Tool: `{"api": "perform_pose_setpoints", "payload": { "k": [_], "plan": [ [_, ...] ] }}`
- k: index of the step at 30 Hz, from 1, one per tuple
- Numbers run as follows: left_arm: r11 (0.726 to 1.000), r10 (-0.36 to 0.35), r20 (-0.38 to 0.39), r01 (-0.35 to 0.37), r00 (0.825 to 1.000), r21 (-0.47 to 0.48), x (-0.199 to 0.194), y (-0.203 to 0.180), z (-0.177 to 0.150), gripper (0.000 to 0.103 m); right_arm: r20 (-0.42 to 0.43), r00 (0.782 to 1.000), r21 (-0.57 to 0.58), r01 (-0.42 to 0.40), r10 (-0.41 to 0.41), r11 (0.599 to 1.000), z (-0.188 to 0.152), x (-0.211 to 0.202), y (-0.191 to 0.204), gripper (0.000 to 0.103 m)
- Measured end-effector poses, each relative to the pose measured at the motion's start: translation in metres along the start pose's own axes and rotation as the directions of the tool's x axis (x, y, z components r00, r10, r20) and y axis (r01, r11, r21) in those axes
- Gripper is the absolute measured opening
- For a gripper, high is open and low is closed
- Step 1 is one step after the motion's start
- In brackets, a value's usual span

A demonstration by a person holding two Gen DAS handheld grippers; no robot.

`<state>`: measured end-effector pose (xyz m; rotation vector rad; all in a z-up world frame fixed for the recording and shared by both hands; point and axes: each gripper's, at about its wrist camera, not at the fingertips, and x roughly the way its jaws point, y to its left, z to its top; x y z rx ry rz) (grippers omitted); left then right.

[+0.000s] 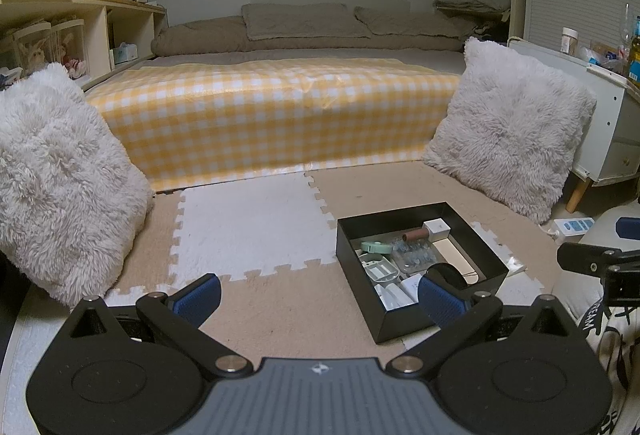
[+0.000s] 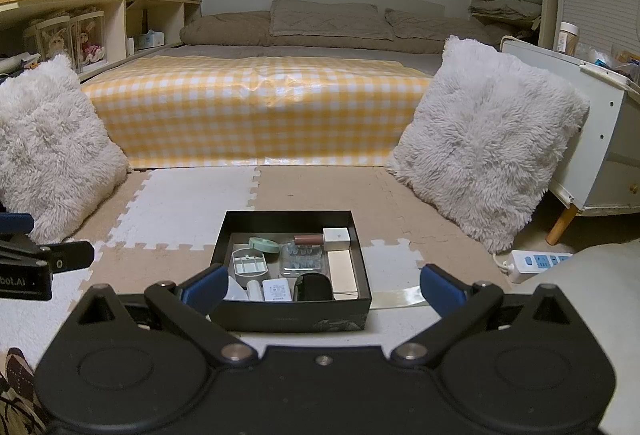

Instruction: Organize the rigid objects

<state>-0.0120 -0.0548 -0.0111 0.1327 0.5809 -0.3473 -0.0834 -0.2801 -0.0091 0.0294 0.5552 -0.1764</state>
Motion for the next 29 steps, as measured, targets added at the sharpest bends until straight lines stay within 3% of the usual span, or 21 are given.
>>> {"api": "perform_pose_setpoints", "payload": {
  "k": [29],
  "plan": [
    [1.000,0.007,-0.007,-0.007,1.000,-0.007,-0.0004,-0.0002,-0.0004,0.103,-0.002,1.000,0.005,-0.001,0.001,1.000,-0.0003,0.0000,-0.0003,0.103]
  ]
}}
